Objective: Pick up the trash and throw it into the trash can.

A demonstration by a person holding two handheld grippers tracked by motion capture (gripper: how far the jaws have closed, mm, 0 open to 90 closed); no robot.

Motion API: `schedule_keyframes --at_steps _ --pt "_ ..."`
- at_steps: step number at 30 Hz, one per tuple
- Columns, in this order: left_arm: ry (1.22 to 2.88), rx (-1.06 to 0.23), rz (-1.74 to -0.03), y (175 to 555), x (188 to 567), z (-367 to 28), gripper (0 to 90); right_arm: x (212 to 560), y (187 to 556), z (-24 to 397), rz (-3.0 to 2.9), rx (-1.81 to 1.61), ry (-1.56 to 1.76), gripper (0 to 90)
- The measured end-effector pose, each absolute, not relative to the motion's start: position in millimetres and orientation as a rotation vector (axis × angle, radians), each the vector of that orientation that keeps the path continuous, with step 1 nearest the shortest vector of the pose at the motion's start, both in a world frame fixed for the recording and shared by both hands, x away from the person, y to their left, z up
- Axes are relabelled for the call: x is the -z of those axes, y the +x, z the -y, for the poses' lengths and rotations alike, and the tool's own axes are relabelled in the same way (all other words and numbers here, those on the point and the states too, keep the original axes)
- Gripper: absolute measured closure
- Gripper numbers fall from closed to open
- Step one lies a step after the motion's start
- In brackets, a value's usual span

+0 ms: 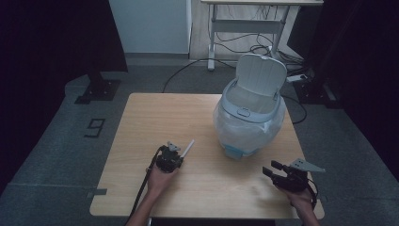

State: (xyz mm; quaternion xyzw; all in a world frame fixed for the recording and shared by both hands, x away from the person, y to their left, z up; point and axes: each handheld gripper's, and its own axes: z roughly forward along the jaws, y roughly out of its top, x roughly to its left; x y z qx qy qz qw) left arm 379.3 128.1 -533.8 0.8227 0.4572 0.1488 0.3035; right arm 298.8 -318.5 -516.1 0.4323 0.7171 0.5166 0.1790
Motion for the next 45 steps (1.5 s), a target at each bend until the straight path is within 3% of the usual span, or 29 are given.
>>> schedule_keyframes --at_steps 14,45 --pt "2.131 -0.383 -1.190 372 533 -135 80.4 518 299 321 -2.018 -1.448 1.244 43.2" --pt "1.922 -0.413 -1.020 349 467 -149 80.4 526 301 322 -2.029 -1.415 1.257 42.9"
